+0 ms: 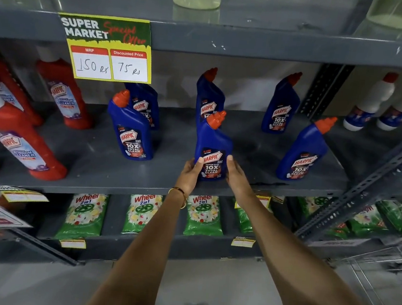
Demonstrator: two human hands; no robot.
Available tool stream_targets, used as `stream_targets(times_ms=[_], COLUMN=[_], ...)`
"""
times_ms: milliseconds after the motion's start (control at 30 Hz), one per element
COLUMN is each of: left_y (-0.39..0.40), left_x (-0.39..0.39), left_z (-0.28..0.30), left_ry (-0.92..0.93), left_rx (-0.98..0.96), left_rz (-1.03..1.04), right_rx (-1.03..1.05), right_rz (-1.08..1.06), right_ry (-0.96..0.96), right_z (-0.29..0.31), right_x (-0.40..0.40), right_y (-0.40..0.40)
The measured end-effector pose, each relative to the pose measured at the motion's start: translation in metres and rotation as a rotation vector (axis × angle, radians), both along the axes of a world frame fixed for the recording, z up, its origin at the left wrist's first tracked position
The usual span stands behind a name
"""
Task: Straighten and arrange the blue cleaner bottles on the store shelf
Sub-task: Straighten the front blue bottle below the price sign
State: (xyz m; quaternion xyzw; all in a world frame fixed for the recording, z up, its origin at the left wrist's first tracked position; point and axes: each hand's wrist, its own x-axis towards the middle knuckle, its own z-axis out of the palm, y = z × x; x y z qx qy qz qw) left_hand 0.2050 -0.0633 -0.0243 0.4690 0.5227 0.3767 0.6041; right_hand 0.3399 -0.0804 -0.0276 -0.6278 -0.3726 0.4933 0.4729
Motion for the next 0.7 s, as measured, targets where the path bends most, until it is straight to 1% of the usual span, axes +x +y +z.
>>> stream_targets(times_ms=[133,467,700], left_y=[-0.0005,0.0003,0.0008], left_x=[0.0037,0.0056,0.0040], left_z=[-0.0006,-0.0011,-0.0015], left_ry=[-0.003,0.025,0.046], left_rx=[0.010,0.005,0.011], left_rz=[-0.028,-0.022,-0.035], right_rx=[0.010,-0.014,0.015], right_rz=[-0.035,-0.029,-0.040], right_ry=[0.003,-0.018,-0.019], right_z=[0.0022,0.0090,0.0098], right_x=[0.0017,0.0018,0.0012], right_y=[-0.0014,-0.0050,-0.0071])
